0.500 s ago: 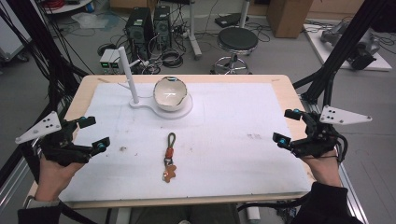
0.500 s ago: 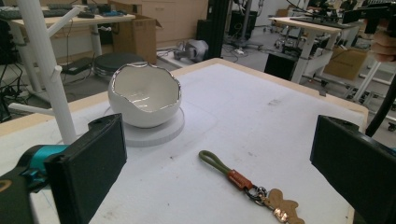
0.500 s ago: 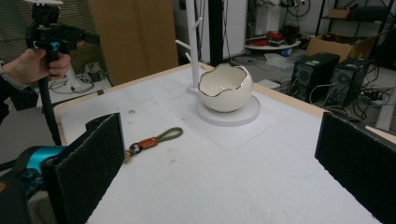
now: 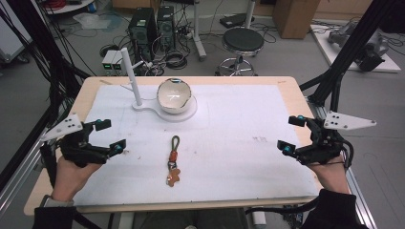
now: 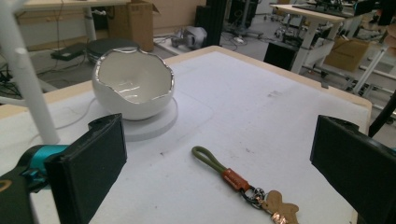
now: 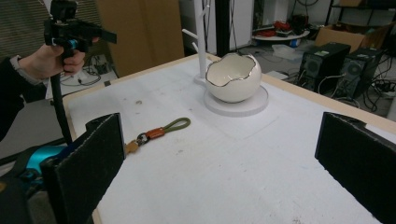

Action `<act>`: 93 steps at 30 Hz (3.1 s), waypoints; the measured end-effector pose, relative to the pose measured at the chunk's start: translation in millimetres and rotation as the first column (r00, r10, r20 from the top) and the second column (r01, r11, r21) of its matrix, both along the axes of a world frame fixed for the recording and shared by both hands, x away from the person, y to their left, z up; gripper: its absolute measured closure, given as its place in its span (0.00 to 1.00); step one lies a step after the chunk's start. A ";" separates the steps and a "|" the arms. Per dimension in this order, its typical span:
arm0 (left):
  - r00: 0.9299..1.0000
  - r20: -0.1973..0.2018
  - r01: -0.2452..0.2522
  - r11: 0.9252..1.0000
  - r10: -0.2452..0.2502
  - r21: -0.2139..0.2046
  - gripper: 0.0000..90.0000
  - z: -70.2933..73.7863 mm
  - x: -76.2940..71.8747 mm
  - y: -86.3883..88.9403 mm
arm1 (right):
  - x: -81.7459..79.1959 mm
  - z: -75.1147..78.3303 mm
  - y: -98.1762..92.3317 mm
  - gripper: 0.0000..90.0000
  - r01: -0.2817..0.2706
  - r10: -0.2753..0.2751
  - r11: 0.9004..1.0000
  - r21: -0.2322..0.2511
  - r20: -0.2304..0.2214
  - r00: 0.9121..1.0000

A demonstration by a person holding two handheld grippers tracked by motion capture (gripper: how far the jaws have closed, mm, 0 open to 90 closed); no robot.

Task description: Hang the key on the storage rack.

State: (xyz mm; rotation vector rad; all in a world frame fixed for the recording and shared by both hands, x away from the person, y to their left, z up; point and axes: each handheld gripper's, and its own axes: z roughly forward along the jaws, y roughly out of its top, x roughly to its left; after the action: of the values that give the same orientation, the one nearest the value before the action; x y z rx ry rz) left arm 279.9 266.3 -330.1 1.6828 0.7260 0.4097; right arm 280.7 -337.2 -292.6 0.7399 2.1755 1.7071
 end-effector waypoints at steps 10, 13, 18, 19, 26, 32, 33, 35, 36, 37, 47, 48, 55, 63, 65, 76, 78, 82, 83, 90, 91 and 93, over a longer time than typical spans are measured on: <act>0.998 0.040 -0.060 0.997 0.058 0.049 0.07 -13.6 30.9 -61.2 | 2.0 -2.3 0.0 0.01 -0.003 0.003 1.000 0.006 -0.010 1.000; 0.999 0.018 -0.045 0.999 0.044 0.030 0.07 -17.5 41.0 -71.8 | 4.1 -4.2 -0.4 0.01 -0.005 0.005 1.000 0.005 -0.019 1.000; 1.000 -0.013 -0.022 0.999 0.023 0.050 0.07 -27.4 61.8 -91.4 | 5.3 -6.2 -3.2 0.01 -0.006 0.006 1.000 0.015 -0.028 1.000; 0.999 -0.018 -0.025 0.998 0.026 0.054 0.07 -29.8 65.1 -94.3 | 5.3 -6.2 -3.2 0.01 -0.006 0.006 1.000 0.015 -0.028 1.000; 0.993 -0.091 -0.061 0.992 0.071 0.110 0.07 -48.6 87.0 -103.3 | 6.1 -7.3 -0.9 0.01 -0.005 0.005 1.000 0.002 -0.036 0.999; 0.987 -0.111 -0.100 0.988 0.113 0.113 0.07 -54.6 94.5 -100.0 | 7.8 -8.6 5.1 0.01 -0.004 0.004 1.000 -0.002 -0.060 0.998; 0.987 -0.116 -0.095 0.989 0.109 0.117 0.07 -56.6 96.4 -101.1 | 7.8 -8.6 5.1 0.01 -0.004 0.004 1.000 -0.002 -0.060 0.998; 0.985 -0.125 -0.102 0.984 0.120 0.144 0.07 -62.9 101.3 -106.4 | 8.4 -8.6 6.2 0.01 -0.005 0.006 1.000 0.009 -0.059 0.998; 0.984 -0.134 -0.098 0.983 0.120 0.155 0.07 -65.8 103.5 -107.9 | 8.7 -9.0 6.5 0.01 -0.006 0.006 1.000 0.005 -0.057 0.998; 0.984 -0.134 -0.098 0.983 0.120 0.155 0.07 -65.8 103.5 -107.9 | 8.5 -9.3 6.5 0.01 -0.006 0.007 1.000 0.002 -0.065 0.998; 0.976 -0.170 -0.099 0.969 0.139 0.224 0.07 -89.8 116.1 -126.3 | 10.6 -12.6 6.4 0.01 -0.013 0.014 1.000 0.002 -0.078 0.997; 0.972 -0.182 -0.100 0.964 0.148 0.248 0.07 -93.8 118.5 -127.2 | 10.4 -12.8 6.8 0.01 -0.014 0.014 1.000 0.001 -0.083 0.996; 0.958 -0.238 -0.089 0.954 0.161 0.287 0.07 -105.3 123.5 -127.6 | 11.0 -13.4 7.9 0.01 -0.022 0.022 1.000 0.002 -0.087 0.996; 0.946 -0.273 -0.078 0.942 0.173 0.326 0.09 -111.6 125.3 -129.1 | 12.2 -15.2 9.3 0.01 -0.024 0.024 1.000 -0.004 -0.093 0.995; 0.941 -0.285 -0.082 0.940 0.182 0.331 0.09 -112.5 125.8 -128.4 | 12.3 -15.4 10.1 0.01 -0.027 0.026 1.000 -0.005 -0.095 0.995; 0.953 -0.239 -0.068 0.899 0.187 0.432 0.40 -111.6 118.0 -142.7 | 13.4 -16.6 10.6 0.01 -0.025 0.024 1.000 -0.006 -0.102 0.994; 0.952 -0.246 -0.060 0.900 0.182 0.433 0.45 -110.3 115.8 -144.4 | 14.1 -17.7 11.3 0.01 -0.024 0.023 1.000 -0.010 -0.107 0.994; 0.952 -0.250 -0.053 0.897 0.178 0.438 0.60 -108.3 112.5 -148.3 | 15.0 -18.6 12.2 0.01 -0.026 0.025 1.000 -0.016 -0.108 0.994; 0.951 -0.250 -0.054 0.896 0.180 0.440 0.70 -107.7 110.3 -151.3 | 15.0 -18.7 12.8 0.01 -0.026 0.024 1.000 -0.016 -0.115 0.993; 0.958 -0.224 -0.053 0.883 0.176 0.467 0.92 -107.3 105.9 -158.3 | 15.1 -19.5 13.5 0.01 -0.025 0.023 1.000 -0.018 -0.120 0.993; 0.958 -0.229 -0.048 0.883 0.173 0.467 0.92 -107.0 106.4 -157.5 | 16.0 -20.1 13.9 0.01 -0.026 0.024 0.999 -0.021 -0.114 0.993; 0.955 -0.238 -0.049 0.890 0.174 0.454 0.92 -107.3 107.0 -156.8 | 16.4 -20.7 14.6 0.01 -0.029 0.026 0.999 -0.023 -0.118 0.993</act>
State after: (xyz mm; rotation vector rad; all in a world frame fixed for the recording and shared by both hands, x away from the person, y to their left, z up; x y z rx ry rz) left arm 386.9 109.5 -437.4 2.1652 0.9926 0.4537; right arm 297.1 -322.6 -313.3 0.8273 2.2904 1.6861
